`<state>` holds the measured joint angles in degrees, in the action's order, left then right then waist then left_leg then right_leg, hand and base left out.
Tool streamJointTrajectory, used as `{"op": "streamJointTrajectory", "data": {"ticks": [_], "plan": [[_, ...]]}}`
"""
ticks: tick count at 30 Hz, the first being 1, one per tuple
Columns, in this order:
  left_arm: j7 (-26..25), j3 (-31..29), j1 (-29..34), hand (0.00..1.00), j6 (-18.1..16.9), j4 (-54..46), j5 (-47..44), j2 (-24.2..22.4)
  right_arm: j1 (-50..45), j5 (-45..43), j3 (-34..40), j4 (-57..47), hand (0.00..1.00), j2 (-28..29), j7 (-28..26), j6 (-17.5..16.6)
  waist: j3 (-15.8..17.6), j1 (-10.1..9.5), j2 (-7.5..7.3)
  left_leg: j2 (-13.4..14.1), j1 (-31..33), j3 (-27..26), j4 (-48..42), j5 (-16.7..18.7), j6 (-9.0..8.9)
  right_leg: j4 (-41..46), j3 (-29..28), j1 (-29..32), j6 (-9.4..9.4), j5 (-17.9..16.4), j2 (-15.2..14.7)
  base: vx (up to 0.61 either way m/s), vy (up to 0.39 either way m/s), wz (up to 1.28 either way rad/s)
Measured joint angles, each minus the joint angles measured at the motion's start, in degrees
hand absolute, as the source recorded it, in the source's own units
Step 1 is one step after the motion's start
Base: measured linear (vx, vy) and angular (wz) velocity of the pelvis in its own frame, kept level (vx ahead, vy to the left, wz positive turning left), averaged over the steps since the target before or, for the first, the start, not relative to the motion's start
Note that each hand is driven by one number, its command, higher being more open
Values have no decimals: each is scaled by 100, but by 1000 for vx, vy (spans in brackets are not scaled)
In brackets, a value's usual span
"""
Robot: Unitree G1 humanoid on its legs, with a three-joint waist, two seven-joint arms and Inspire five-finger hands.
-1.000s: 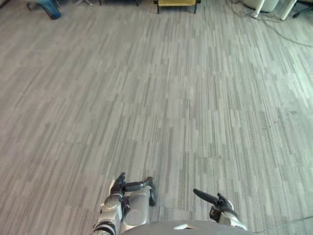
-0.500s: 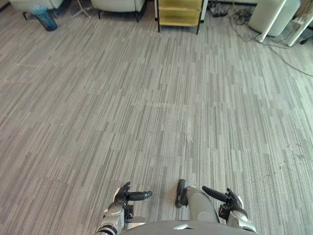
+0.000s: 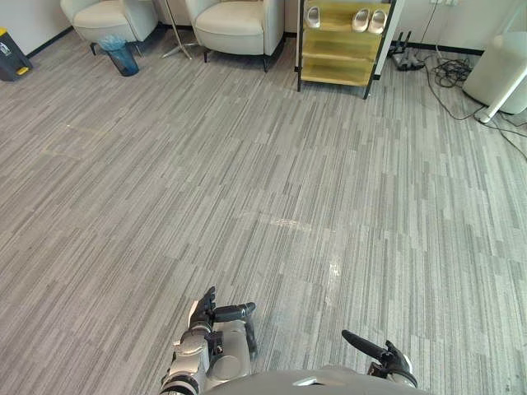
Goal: Pick up cushions and gather them together orderly.
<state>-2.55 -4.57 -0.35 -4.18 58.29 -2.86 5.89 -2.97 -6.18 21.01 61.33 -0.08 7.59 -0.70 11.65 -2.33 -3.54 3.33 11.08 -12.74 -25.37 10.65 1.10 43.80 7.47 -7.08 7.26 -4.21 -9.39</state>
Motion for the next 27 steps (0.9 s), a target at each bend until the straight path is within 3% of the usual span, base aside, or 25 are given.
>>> {"op": "streamJointTrajectory", "data": {"ticks": [1, 2, 3, 4, 5, 6, 7, 8, 9, 10, 13, 14, 16, 18, 19, 20, 23, 24, 25, 26, 27], "plan": [[2, 128, -25, 100, 33, 75, -19, 48, 32, 32, -93, 16, 100, -26, -21, -25, 4, 1, -36, -59, -314, -22, 129, 152, -23, 1091, 107, 554, -142, -296, -299, 536, 55, -8], [1, 174, -29, 100, 64, 123, -43, 57, 70, 28, -90, 28, 100, -35, -52, -8, 8, 7, -44, -91, -543, -25, 277, 182, -33, 1371, 232, 766, -305, -557, -407, 521, 3, -12], [-4, 212, -16, 100, 106, 186, -60, 43, 122, 38, -128, 14, 100, -77, -77, -11, 51, 33, 45, -53, -986, -23, 593, 190, -43, 1466, 482, 1029, -499, -878, -458, 416, -33, -9], [-4, 219, -3, 100, 107, 189, -62, 38, 126, 38, -153, -3, 100, -88, -83, -19, 54, 35, 64, -30, -1093, -22, 665, 190, -43, 1438, 540, 1087, -545, -954, -445, 393, -53, -10], [-4, 224, 44, 100, 107, 190, -104, 12, 126, 43, -224, -99, 100, -129, -112, -70, 107, 72, 216, 139, -1517, -31, 917, 185, -51, 1088, 842, 1370, -666, -1199, -295, 371, -104, -5], [-5, 221, 65, 100, 107, 189, -108, 10, 130, 45, -242, -141, 100, -139, -114, -95, 97, 78, 272, 242, -1669, -39, 987, 183, -54, 722, 978, 1552, -682, -1267, -197, 452, -164, -1], [-11, 214, 114, 100, 104, 184, -112, 26, 153, 46, -292, -197, 100, -152, -115, -101, 84, 81, 277, 333, -1816, -43, 1022, 184, -56, 77, 1091, 1816, -661, -1270, -92, 536, -238, 17], [-11, 215, 176, 100, 98, 163, -114, 79, 150, 58, -449, -194, 100, -169, -109, -87, 13, 112, 115, 300, -1933, -46, 996, 264, -260, -1424, 1126, 2063, -564, -787, 2, 442, -213, 28], [-14, 200, 141, 100, 111, 223, -119, 77, 141, 32, -465, -187, 100, -203, -128, -88, 30, 164, 105, 332, -1992, 19, 970, 362, -428, -1507, 1154, 2034, -950, -543, 52, 458, -230, 18], [-18, 211, 125, 100, 106, 264, -123, -27, 177, 61, -435, -108, 100, -280, -110, -83, -8, 127, 280, 504, -2009, 132, 1008, 419, -481, -1583, 1172, 1944, -976, -527, 225, 426, -209, -14], [48, 269, 112, 100, 89, 275, -96, -110, 220, 60, -382, 34, 100, -439, -104, -123, 39, 151, 412, 372, -1984, 458, 1325, 419, -488, -1850, 1062, 1648, -1090, -598, 418, 305, -154, -10], [28, 285, 135, 100, 84, 262, -91, -170, 34, 45, -165, 193, 100, -462, -97, -40, 16, 151, 517, 392, -1879, 507, 1169, 182, -590, -2199, 1177, 1135, -1083, -608, 597, 122, -82, 22], [45, 284, 143, 100, 68, 244, -83, -180, -103, 53, -167, 179, 100, -452, -72, -52, -28, 141, 483, 468, -1723, 431, 604, 203, -638, -2457, 1233, 890, -1023, -663, 633, 117, -68, 23], [49, 91, 142, 100, 66, 167, -26, -190, -253, 43, -179, 98, 100, -390, -75, -56, -44, 137, 478, 692, -1069, 307, -853, 215, -714, -2918, 1274, 554, -998, -652, 695, 169, -59, 18], [51, 57, 149, 100, 67, 158, -23, -193, -311, 41, -175, 60, 100, -397, -72, -48, -46, 131, 504, 792, -913, 224, -1173, 336, -673, -2998, 1274, 447, -1000, -653, 719, 151, -4, 8], [44, -78, 156, 100, 67, 156, -3, -251, -356, 41, -163, 61, 100, -417, -49, -41, -52, 130, 514, 851, -759, 170, -1202, 560, -655, -3112, 1272, 290, -970, -633, 715, 117, 27, -5], [47, -96, 148, 100, 58, 130, 8, -269, -322, 41, -141, 60, 100, -422, -30, -37, -51, 107, 524, 692, -579, 282, -554, 608, -630, -3153, 1133, 152, -919, -620, 589, 163, 136, -26], [41, -92, 145, 100, 54, 112, 17, -301, -262, 44, -134, 15, 100, -424, -17, -38, -53, 99, 538, 470, -538, 561, 376, 257, -634, -3165, 988, 103, -764, -620, 490, 149, 188, -37], [33, -91, 156, 100, 53, 114, 15, -321, -273, 45, -122, -18, 100, -442, -21, -42, -70, 99, 591, 430, -540, 663, 671, -27, -639, -3167, 953, 94, -681, -636, 514, 137, 204, -43], [33, -118, 174, 100, 54, 126, -5, -399, -288, 49, -83, -47, 100, -486, -36, -49, -87, 81, 677, 432, -535, 824, 876, -585, -660, -3162, 875, 66, -573, -692, 583, 196, 201, -17], [25, -110, 170, 100, 45, 156, 6, -325, -301, 52, -81, -73, 100, -389, -8, -44, -152, 97, 559, 307, -683, 810, 1024, -646, -610, -3240, 779, 20, -508, -691, 470, 168, 157, -12]]}}
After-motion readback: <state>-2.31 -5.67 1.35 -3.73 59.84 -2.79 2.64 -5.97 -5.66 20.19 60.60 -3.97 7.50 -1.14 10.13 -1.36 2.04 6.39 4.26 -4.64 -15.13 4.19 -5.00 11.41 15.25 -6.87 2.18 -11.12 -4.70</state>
